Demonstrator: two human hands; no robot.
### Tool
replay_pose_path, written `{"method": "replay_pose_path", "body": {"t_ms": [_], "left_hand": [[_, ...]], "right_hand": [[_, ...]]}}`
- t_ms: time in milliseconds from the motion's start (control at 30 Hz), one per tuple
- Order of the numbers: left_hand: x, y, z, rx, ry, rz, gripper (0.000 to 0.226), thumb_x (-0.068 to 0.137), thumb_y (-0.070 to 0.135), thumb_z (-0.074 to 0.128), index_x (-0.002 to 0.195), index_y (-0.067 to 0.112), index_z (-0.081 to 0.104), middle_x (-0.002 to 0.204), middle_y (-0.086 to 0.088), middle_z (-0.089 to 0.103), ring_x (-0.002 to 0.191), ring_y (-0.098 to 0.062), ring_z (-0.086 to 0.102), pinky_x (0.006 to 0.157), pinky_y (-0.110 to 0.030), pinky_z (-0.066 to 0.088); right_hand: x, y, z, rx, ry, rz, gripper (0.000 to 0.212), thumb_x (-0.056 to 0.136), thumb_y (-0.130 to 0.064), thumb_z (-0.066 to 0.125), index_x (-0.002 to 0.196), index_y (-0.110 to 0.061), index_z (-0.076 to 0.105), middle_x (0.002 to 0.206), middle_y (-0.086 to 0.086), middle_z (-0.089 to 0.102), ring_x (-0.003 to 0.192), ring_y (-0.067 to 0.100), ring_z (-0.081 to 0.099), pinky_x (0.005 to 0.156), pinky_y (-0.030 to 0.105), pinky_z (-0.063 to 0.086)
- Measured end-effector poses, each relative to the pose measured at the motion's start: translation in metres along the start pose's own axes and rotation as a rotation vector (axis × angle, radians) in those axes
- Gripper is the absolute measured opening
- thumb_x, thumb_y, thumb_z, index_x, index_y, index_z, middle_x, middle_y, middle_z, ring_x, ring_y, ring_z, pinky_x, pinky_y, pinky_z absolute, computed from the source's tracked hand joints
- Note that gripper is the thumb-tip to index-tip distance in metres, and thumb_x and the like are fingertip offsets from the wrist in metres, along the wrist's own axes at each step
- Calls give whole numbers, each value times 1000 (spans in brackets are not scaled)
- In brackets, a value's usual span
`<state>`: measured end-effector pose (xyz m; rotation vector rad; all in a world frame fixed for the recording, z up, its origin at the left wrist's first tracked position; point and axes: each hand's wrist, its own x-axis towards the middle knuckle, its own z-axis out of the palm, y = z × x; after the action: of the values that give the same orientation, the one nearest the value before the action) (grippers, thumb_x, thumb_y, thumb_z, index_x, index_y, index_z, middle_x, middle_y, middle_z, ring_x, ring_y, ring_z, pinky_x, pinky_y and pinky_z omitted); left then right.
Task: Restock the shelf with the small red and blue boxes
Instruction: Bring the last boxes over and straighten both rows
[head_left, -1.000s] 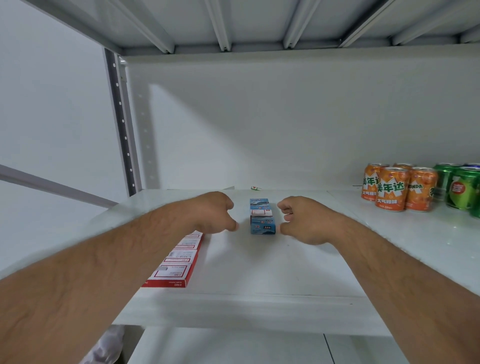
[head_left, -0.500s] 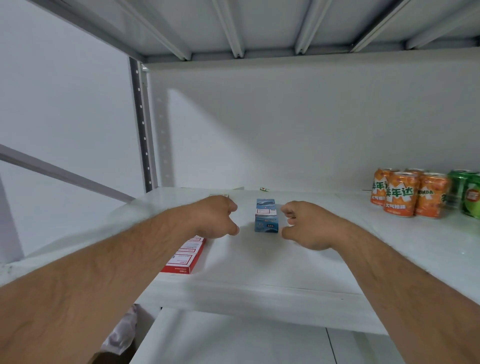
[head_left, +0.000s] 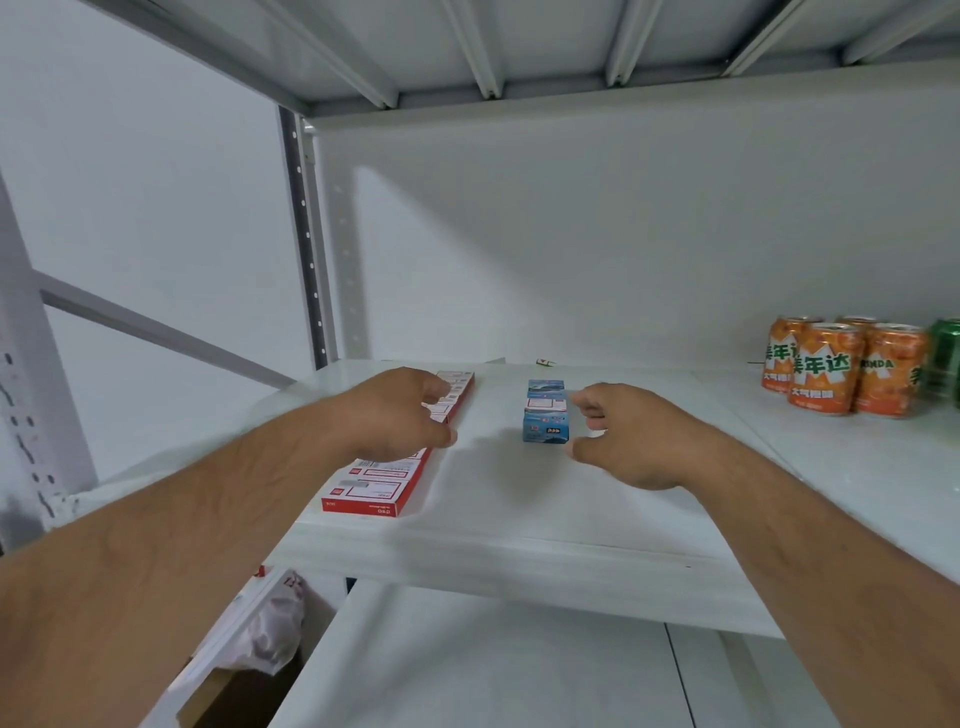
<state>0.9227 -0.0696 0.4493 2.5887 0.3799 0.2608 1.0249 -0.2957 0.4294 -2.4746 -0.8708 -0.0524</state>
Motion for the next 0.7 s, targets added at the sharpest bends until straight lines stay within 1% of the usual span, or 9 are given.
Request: {"method": "replay_pose_path", "body": {"t_ms": [67, 133, 200, 300, 367, 433, 533, 633, 700], "left_hand": [[-3, -5, -2, -19, 12, 24, 69, 85, 31, 71, 148, 24, 41, 146, 10, 48, 128, -9, 50, 105, -31, 42], [-7, -11, -8, -40, 19, 51, 69, 86, 30, 71, 148, 25, 41, 145, 12, 48, 126, -7, 51, 96, -27, 46], [-9, -19, -14, -50, 15, 68, 69, 87, 28, 71, 149, 24, 39, 145, 12, 48, 123, -5, 51, 87, -23, 45], [-11, -34, -22, -39, 0, 82, 70, 86, 30, 72, 148, 23, 40, 145, 11, 49, 117, -2, 52, 87, -20, 41], [-14, -42, -27, -33, -10, 88, 70, 86, 30, 73, 147, 24, 41, 144, 12, 49, 116, -1, 51, 89, -20, 40], [-18, -53, -33, -38, -21, 88, 69, 85, 32, 74, 146, 26, 43, 142, 13, 51, 115, 0, 51, 93, -20, 39], [-27, -76, -42, -75, -36, 72, 67, 83, 33, 76, 143, 26, 46, 138, 15, 54, 117, 2, 53, 96, -21, 40], [-35, -102, -45, -87, -56, 79, 67, 81, 35, 77, 141, 24, 49, 136, 16, 56, 117, 3, 54, 94, -16, 41], [-39, -116, -45, -89, -79, 98, 66, 81, 36, 77, 141, 24, 50, 131, 18, 56, 114, 5, 53, 83, -7, 38]], "right_hand": [[-3, -4, 0, 4, 21, 16, 44, 91, -28, 68, 133, -23, 55, 132, -4, 58, 120, 17, 58, 101, 33, 48], [-6, -8, 2, 2, 22, 37, 46, 91, -30, 69, 134, -23, 55, 131, -5, 58, 119, 17, 58, 101, 34, 49], [-8, -15, 6, -12, 16, 57, 44, 90, -32, 69, 131, -24, 56, 128, -6, 60, 116, 17, 60, 100, 35, 50], [-8, -27, 13, -41, 23, 70, 41, 87, -37, 70, 123, -19, 60, 122, -1, 64, 112, 20, 63, 98, 42, 52], [-8, -37, 19, -30, 42, 74, 47, 86, -36, 71, 123, -10, 60, 123, 7, 65, 114, 25, 63, 100, 46, 50], [-9, -47, 27, -15, 43, 59, 54, 85, -37, 73, 126, -5, 57, 129, 9, 62, 119, 26, 60, 103, 45, 47], [-12, -68, 39, 25, -9, 14, 65, 85, -44, 74, 141, -21, 51, 140, -7, 55, 127, 7, 54, 107, 27, 42], [-12, -92, 55, 0, -8, -38, 66, 85, -50, 72, 142, -26, 51, 141, -12, 54, 128, 4, 52, 109, 29, 42], [-13, -105, 67, -17, -12, -52, 60, 84, -52, 72, 136, -28, 55, 140, -13, 55, 126, 5, 52, 108, 30, 43]]}}
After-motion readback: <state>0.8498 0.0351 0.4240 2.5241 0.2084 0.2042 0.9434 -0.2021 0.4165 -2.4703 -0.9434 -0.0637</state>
